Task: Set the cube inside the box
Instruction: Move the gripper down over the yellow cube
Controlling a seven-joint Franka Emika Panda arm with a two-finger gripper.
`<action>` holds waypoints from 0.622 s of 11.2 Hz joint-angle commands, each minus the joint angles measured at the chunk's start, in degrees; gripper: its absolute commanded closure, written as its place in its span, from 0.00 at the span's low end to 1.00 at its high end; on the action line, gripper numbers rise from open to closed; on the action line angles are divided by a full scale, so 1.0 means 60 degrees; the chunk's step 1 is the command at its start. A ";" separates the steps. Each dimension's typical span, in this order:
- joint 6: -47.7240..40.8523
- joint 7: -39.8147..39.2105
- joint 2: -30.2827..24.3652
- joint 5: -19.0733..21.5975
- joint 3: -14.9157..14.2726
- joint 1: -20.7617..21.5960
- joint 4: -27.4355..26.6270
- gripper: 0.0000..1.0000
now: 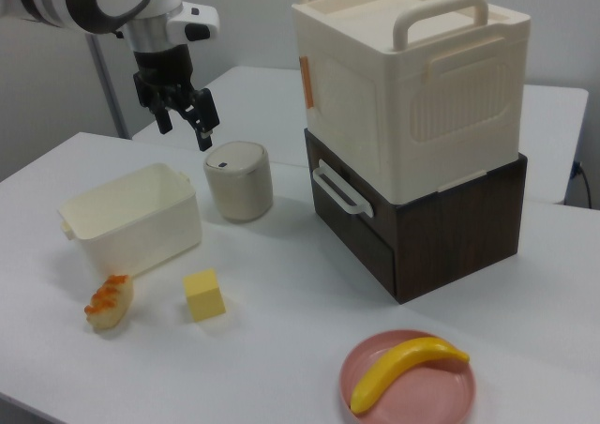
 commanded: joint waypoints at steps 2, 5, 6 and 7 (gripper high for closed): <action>-0.0280 -0.0169 -0.0151 0.0199 -0.0223 0.0131 -0.0068 0.00; -0.0164 -0.0228 -0.0225 0.0155 -0.0340 0.0043 -0.0624 0.00; 0.0083 -0.0228 -0.0239 0.0068 -0.0544 0.0101 -0.1032 0.00; 0.0434 -0.0228 -0.0297 0.0053 -0.0575 0.0058 -0.1399 0.00</action>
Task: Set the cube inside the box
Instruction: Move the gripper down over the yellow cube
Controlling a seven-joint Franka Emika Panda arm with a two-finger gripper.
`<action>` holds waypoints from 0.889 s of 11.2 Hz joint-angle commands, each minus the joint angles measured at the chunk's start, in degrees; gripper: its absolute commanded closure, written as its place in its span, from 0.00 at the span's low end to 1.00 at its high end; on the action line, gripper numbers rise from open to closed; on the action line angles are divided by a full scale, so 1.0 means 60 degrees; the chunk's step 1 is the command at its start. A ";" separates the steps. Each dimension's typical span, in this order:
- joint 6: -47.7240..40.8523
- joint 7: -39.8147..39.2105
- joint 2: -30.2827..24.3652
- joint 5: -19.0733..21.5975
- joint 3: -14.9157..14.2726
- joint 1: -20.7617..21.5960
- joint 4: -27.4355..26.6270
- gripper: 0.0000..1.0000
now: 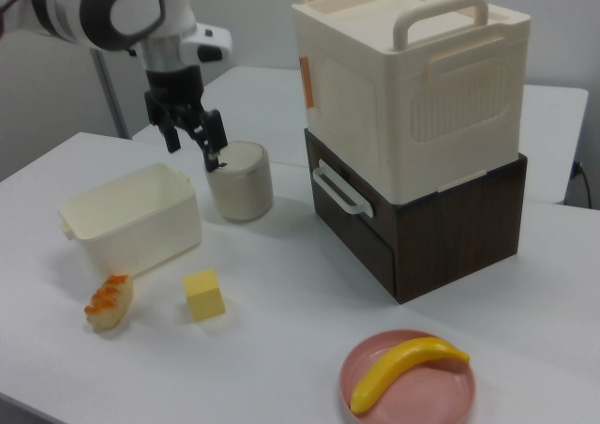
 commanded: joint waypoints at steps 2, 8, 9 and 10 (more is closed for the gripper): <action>0.1230 -0.0184 -0.0501 0.0054 -0.0703 0.0061 -0.1861 0.00; 0.2696 0.1873 -0.0503 -0.0459 -0.2122 0.1756 -0.3769 0.00; 0.2726 0.2621 -0.0517 -0.0459 -0.2458 0.1949 -0.3828 0.00; 0.2741 0.3426 -0.0503 -0.0459 -0.2810 0.2328 -0.3930 0.00</action>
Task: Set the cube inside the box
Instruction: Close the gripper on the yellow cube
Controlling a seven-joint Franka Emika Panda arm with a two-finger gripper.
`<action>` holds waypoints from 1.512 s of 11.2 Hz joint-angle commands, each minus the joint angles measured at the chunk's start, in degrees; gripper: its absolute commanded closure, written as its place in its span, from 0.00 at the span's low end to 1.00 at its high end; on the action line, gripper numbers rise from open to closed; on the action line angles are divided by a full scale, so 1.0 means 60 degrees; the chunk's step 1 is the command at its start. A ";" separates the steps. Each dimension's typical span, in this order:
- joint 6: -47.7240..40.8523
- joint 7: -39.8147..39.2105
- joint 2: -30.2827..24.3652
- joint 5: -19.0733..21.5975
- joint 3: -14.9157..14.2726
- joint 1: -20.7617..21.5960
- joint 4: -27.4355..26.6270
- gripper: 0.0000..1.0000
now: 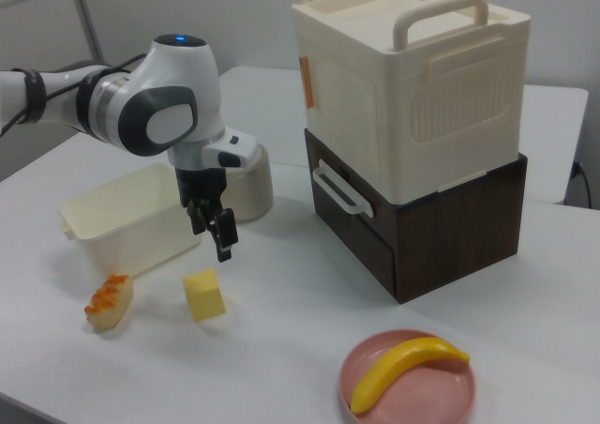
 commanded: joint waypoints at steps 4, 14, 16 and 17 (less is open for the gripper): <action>0.1452 0.3248 0.0086 -0.0184 -0.1975 0.2327 -0.1170 0.00; 0.3169 0.4058 0.1803 -0.0814 -0.1889 0.3210 -0.1128 0.89; 0.3169 0.3897 0.1788 -0.0814 -0.1875 0.3224 -0.1069 0.91; 0.3169 0.3896 0.1788 -0.0814 -0.1875 0.3224 -0.0866 0.90</action>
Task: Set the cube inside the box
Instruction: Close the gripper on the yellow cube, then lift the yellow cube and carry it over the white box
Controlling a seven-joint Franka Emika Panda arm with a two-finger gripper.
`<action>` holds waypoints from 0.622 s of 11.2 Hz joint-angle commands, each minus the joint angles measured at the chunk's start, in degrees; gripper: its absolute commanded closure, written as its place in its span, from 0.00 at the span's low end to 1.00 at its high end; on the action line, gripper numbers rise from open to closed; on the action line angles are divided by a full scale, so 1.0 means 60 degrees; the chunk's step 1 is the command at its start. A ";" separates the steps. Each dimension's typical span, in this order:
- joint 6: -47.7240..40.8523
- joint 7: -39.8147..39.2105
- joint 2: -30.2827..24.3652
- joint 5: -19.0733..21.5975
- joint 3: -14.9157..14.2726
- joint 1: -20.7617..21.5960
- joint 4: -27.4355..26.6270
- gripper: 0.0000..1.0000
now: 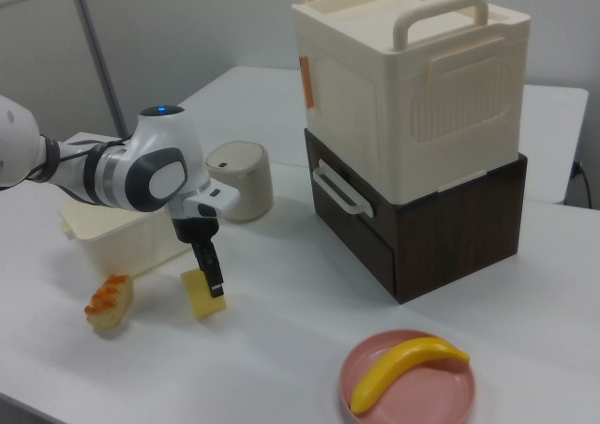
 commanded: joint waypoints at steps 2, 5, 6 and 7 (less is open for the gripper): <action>0.0126 0.0007 -0.0182 -0.0130 -0.0118 0.0171 0.0859 0.90; 0.0082 0.0138 -0.0342 0.0031 0.0114 0.0171 0.1797 0.90; 0.0024 0.0298 -0.0445 0.0075 0.0276 0.0157 0.2047 0.89; 0.0009 0.0662 -0.0547 0.0061 0.0567 0.0171 0.2252 0.86</action>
